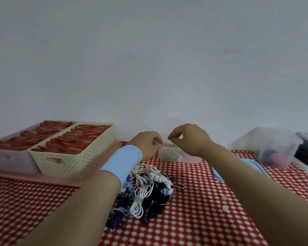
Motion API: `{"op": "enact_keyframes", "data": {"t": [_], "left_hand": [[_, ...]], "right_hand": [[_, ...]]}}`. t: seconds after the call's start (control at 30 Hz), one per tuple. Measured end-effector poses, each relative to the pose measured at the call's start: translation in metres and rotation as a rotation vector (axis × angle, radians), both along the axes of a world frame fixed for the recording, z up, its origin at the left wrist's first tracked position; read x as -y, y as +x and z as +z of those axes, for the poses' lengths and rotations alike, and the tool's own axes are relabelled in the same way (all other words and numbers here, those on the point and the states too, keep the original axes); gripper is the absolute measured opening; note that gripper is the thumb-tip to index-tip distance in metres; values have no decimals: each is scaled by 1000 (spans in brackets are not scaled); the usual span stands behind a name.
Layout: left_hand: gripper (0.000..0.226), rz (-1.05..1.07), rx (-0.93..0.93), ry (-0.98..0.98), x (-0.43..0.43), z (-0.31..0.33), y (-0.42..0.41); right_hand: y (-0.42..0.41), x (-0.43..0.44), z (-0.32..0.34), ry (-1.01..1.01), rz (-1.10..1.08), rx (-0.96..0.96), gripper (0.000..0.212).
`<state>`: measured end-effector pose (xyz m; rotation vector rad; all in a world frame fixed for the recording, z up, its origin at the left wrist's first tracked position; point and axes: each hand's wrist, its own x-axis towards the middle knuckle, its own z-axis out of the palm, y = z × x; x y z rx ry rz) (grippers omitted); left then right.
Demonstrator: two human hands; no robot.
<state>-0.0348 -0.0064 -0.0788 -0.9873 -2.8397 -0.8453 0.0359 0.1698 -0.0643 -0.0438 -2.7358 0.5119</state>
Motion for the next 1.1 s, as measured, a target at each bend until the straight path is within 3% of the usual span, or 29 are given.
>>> {"op": "enact_keyframes", "data": {"t": [0.07, 0.17, 0.3, 0.43, 0.57, 0.8, 0.97, 1.1], "left_hand": [[12, -23, 5, -73, 9, 0, 16], [13, -37, -5, -135, 22, -1, 35], [14, -24, 32, -169, 42, -3, 53], [19, -8, 72, -124, 60, -4, 61], [40, -45, 83, -58, 69, 0, 63], [11, 10, 105, 209, 80, 17, 62], [14, 11, 293, 465, 83, 31, 72], [18, 8, 378, 510, 76, 38, 81]], "right_hand": [[13, 15, 1, -112, 135, 108, 16], [29, 34, -6, -115, 195, 261, 10], [44, 54, -17, -15, 145, 394, 40], [50, 60, -20, -27, 135, 346, 24], [46, 64, -14, -228, 115, 196, 18], [47, 76, -1, -427, 211, 133, 32], [58, 72, 7, -677, 232, 179, 26], [71, 60, 11, -816, 288, 228, 19]]}}
